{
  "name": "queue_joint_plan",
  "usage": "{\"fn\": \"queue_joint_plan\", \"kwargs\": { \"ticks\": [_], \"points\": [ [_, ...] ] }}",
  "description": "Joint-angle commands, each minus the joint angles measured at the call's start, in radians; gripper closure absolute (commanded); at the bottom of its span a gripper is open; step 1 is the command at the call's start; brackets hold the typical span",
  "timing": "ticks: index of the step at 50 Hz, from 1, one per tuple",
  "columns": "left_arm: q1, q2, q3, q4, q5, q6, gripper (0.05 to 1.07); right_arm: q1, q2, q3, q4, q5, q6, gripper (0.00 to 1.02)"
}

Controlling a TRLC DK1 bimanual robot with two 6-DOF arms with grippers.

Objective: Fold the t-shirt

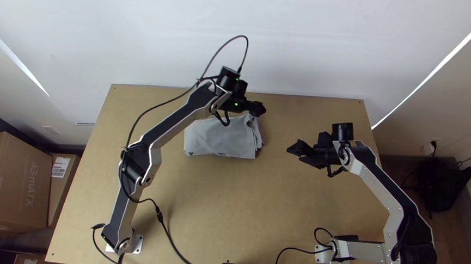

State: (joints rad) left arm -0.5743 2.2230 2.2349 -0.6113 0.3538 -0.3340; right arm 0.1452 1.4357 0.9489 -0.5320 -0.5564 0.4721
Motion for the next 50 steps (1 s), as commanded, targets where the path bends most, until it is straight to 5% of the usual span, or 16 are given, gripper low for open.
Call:
{"fn": "queue_joint_plan", "kwargs": {
  "ticks": [1, 20, 38, 50],
  "points": [
    [0.067, -0.121, 0.02, -0.013, -0.006, -0.014, 0.1, 0.03, 0.063, 0.065, 0.027, 0.01, 0.017, 0.03],
    [0.321, -0.482, -0.185, -0.096, -0.104, 0.17, 0.1, 0.149, 0.354, 0.406, 0.064, 0.047, -0.038, 0.03],
    [0.541, -0.763, -0.422, -0.111, -0.105, 0.197, 0.1, 0.304, 0.532, 0.657, 0.053, 0.082, 0.01, 0.03],
    [0.656, -0.898, -0.503, -0.16, -0.105, 0.204, 0.1, 0.324, 0.657, 0.788, 0.033, 0.082, 0.008, 0.03]
  ]
}}
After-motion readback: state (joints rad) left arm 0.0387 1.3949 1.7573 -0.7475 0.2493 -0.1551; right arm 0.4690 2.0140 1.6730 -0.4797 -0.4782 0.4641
